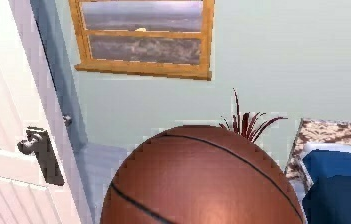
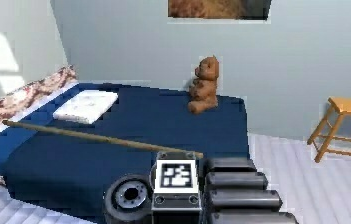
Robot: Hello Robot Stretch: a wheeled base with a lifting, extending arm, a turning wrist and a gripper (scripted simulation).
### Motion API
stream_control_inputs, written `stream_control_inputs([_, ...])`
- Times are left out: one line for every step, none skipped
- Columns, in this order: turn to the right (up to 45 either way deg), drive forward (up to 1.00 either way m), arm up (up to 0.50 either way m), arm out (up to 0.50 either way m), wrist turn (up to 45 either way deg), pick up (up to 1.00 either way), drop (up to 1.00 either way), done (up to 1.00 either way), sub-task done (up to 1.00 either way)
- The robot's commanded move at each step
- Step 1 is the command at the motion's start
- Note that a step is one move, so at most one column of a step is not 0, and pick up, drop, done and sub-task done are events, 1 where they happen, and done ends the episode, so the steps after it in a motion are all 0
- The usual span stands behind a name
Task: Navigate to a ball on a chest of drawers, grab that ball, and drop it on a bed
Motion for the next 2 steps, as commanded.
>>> stream_control_inputs([0.0, 0.15, 0.00, 0.00, 0.0, 0.00, 0.00, 0.00, 0.00])
stream_control_inputs([36.0, 0.00, 0.00, 0.00, 0.0, 0.00, 0.00, 0.00, 0.00])
